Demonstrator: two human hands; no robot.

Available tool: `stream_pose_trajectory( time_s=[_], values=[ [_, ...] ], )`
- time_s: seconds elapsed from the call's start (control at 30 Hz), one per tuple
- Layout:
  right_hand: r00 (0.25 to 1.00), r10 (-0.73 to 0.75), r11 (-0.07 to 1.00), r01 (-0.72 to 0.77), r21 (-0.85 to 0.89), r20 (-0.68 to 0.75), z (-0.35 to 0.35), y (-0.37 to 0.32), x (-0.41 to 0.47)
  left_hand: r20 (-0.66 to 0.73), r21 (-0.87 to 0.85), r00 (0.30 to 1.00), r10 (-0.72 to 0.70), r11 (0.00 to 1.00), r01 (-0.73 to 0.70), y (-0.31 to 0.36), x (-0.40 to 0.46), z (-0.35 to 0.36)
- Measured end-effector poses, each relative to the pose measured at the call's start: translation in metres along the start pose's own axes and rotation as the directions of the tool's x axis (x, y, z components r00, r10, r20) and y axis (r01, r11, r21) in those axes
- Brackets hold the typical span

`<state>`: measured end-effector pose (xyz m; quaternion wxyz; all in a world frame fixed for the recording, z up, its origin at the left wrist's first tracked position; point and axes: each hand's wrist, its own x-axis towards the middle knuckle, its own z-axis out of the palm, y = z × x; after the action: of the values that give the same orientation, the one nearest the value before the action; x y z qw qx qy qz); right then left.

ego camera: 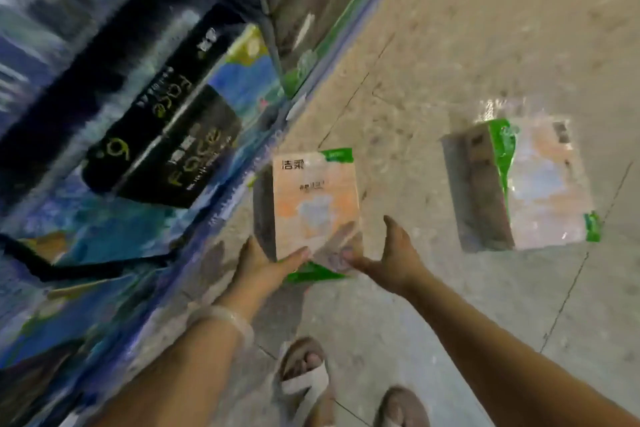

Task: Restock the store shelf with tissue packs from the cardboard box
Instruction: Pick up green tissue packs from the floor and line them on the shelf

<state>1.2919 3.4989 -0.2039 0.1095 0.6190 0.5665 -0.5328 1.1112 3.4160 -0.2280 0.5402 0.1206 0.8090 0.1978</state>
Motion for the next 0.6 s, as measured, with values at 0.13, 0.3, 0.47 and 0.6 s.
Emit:
stream_pose_trajectory(
  time_s=[0.13, 0.3, 0.47, 0.6],
  values=[
    [0.999, 0.033, 0.939, -0.024, 0.343, -0.022, 0.041, 0.023, 0.088, 0.021, -0.157, 1.000, -0.014, 0.988, 0.017, -0.022, 0.084, 0.020],
    [0.996, -0.082, 0.768, 0.087, 0.634, -0.037, 0.076, 0.040, 0.134, -0.086, -0.289, 0.996, 0.028, 0.956, -0.052, -0.024, 0.106, 0.045],
    [0.986, -0.166, 0.767, 0.136, 0.628, -0.012, 0.052, 0.037, 0.087, -0.001, -0.445, 0.997, 0.081, 0.893, -0.073, -0.028, 0.061, 0.048],
    [0.986, -0.158, 0.765, 0.089, 0.638, 0.052, 0.009, 0.024, -0.004, 0.057, -0.492, 0.996, 0.066, 0.870, -0.030, -0.011, -0.023, 0.041]
  ],
)
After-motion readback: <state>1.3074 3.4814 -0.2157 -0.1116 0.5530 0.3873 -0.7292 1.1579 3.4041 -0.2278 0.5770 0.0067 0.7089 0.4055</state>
